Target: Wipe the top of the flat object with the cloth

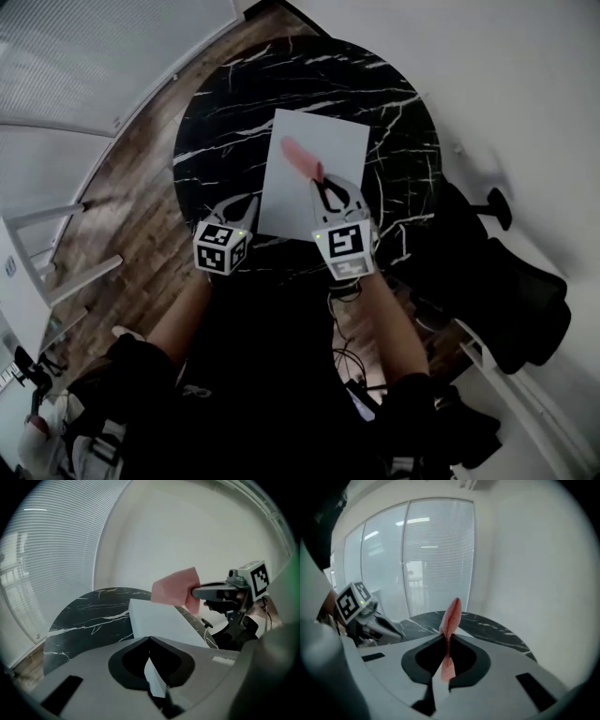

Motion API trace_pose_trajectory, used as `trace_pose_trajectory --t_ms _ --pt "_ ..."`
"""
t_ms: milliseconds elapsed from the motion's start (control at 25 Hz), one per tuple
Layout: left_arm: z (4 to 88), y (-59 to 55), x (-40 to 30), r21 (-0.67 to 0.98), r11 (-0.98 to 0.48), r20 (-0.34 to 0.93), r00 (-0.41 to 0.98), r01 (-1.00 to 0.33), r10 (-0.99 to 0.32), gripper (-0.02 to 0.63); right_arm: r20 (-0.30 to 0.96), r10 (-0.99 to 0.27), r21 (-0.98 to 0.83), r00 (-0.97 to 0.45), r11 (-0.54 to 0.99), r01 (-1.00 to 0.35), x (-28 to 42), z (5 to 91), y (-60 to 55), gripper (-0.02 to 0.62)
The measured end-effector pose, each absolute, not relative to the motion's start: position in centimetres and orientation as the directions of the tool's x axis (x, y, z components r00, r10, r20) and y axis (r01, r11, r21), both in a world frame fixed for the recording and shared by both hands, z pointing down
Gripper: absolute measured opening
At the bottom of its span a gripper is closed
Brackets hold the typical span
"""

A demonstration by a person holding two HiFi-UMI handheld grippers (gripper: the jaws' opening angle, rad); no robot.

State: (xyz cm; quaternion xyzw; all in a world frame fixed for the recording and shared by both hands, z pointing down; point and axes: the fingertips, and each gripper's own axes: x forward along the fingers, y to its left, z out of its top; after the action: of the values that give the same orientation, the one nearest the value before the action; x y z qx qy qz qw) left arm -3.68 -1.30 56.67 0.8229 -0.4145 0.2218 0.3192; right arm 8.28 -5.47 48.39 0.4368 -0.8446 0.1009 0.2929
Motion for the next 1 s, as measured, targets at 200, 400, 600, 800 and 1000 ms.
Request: trace_pose_trajectory --t_ms 200,400,600,800,1000 --pt "57.0 -1.4 -6.3 0.339 -0.364 0.641 0.496 -0.867 -0.586 -0.002 0.585 -0.729 0.345 -0.357 0.622 -0.703 8.5 49.0 -12.4 0.014" --pt "57.5 -1.0 -8.1 0.342 -0.299 0.652 0.454 -0.891 -0.607 -0.002 0.619 -0.716 0.437 -0.323 0.656 -0.615 7.2 51.2 -16.2 0.014" --pt "57.9 -0.1 -8.7 0.345 -0.271 0.661 0.438 -0.899 -0.609 -0.002 0.619 -0.727 0.498 -0.298 0.656 -0.567 6.2 52.1 -17.9 0.014" --pt "58.1 0.4 -9.3 0.35 -0.25 0.663 0.427 -0.903 -0.615 -0.002 0.555 -0.807 0.669 -0.203 0.578 -0.467 6.4 51.7 -20.5 0.015" --pt "58.5 0.7 -10.2 0.351 -0.221 0.672 0.409 -0.91 -0.618 -0.002 0.677 -0.706 0.615 -0.208 0.698 -0.367 4.8 56.7 -19.6 0.015"
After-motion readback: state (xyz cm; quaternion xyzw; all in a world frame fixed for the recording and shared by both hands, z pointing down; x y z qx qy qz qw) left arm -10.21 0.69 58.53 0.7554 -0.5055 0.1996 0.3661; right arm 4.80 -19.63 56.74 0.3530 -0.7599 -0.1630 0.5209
